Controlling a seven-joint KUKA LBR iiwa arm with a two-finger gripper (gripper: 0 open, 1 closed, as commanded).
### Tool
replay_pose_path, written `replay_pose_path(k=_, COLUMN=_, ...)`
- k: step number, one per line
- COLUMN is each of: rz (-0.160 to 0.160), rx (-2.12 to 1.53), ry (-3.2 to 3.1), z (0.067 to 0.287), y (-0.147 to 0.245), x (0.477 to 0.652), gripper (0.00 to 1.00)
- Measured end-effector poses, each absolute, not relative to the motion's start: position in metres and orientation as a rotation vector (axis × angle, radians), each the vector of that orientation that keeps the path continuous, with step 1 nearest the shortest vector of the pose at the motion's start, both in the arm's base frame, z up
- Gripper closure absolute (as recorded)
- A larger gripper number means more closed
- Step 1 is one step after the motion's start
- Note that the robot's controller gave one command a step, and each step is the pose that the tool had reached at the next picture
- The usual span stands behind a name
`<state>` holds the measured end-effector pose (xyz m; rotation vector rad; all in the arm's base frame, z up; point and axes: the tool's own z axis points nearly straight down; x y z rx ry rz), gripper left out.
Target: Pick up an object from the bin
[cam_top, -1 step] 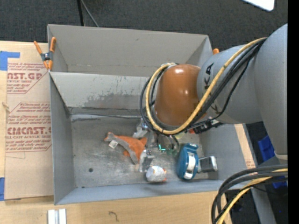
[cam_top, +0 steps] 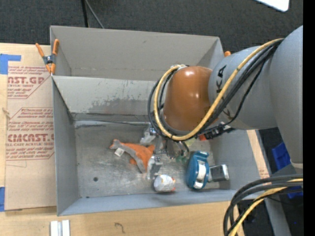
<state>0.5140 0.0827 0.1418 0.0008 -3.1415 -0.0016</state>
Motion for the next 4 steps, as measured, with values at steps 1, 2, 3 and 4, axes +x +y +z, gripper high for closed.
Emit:
replay_pose_path(k=1, rz=-0.004, rx=-0.290, ry=-3.136, z=0.101, y=0.086, x=0.528, gripper=0.00)
replay_pose_path(k=2, rz=-0.001, rx=-0.341, ry=-3.126, z=0.082, y=0.085, x=0.531, gripper=0.00)
replay_pose_path(k=3, rz=-0.001, rx=-0.585, ry=-3.087, z=0.096, y=0.092, x=0.532, gripper=0.00)
replay_pose_path(k=4, rz=0.000, rx=-0.325, ry=-3.130, z=0.081, y=0.091, x=0.534, gripper=0.00)
